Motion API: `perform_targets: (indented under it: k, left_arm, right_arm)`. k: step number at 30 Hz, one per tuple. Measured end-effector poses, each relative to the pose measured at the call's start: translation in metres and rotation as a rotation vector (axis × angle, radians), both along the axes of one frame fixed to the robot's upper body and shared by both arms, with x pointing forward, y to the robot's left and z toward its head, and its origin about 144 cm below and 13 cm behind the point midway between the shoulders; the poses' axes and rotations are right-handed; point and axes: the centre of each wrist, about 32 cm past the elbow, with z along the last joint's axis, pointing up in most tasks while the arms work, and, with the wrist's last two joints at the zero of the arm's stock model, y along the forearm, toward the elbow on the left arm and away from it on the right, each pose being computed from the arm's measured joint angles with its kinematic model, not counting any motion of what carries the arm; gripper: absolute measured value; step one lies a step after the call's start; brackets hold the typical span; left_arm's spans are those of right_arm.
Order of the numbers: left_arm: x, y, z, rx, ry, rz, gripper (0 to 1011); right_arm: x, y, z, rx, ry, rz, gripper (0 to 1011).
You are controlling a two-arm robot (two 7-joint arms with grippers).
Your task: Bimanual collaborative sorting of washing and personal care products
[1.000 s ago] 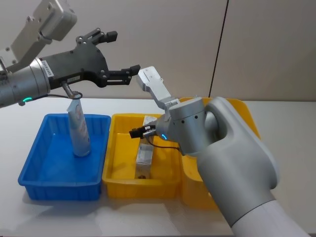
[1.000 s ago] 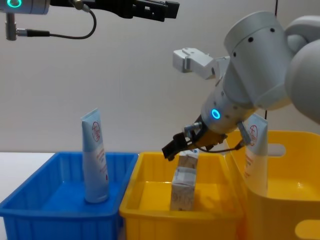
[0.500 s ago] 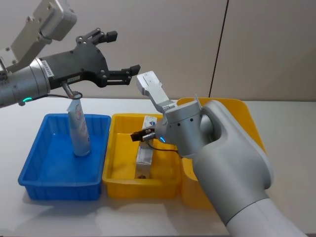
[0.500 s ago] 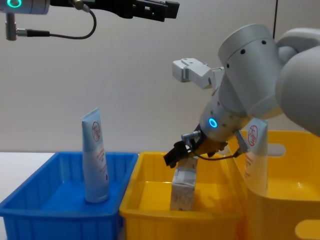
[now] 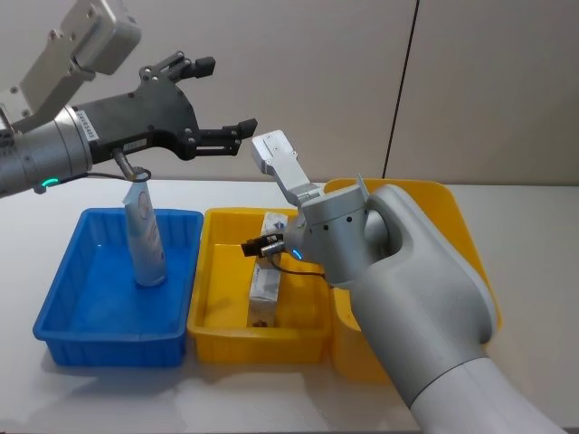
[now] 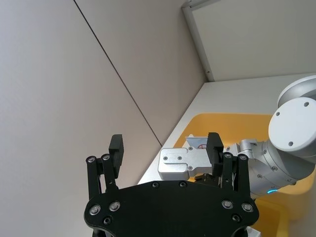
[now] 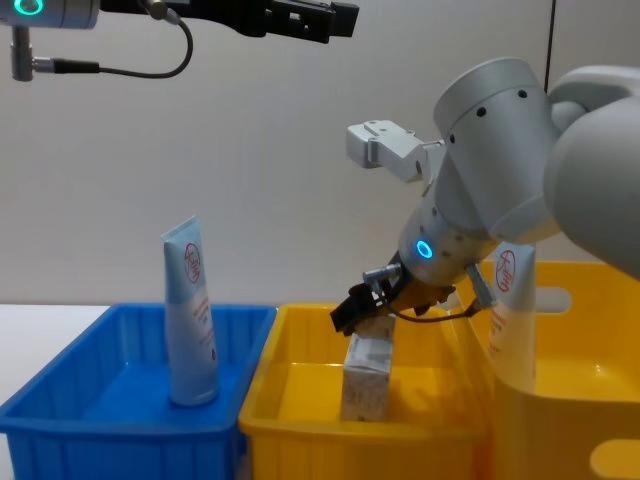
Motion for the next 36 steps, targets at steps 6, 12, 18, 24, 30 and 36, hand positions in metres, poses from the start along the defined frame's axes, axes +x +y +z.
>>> perform_targets:
  k: [6, 12, 18, 24, 30, 36]
  left_arm:
    - [0.0, 0.0, 0.0, 0.0, 0.0, 0.0, 1002]
    - [0.0, 0.0, 0.0, 0.0, 0.0, 0.0, 1001]
    - [0.0, 0.0, 0.0, 0.0, 0.0, 0.0, 1001]
    - [0.0, 0.0, 0.0, 0.0, 0.0, 0.0, 1002]
    - [0.0, 0.0, 0.0, 0.0, 0.0, 0.0, 1001]
    - [0.0, 0.0, 0.0, 0.0, 0.0, 0.0, 1001]
  right_arm:
    - [0.0009, 0.0002, -0.0005, 0.0, -0.001, -0.002, 859]
    - [0.0014, 0.0001, -0.001, 0.001, -0.001, -0.003, 658]
    - [0.0018, 0.0, -0.0013, 0.0, -0.002, -0.004, 471]
    - [0.0019, 0.0, -0.0016, 0.0, -0.002, -0.004, 373]
    - [0.0021, 0.0002, -0.0016, 0.001, -0.002, -0.004, 332]
    - [0.0021, 0.0002, -0.0016, 0.001, -0.002, -0.004, 332]
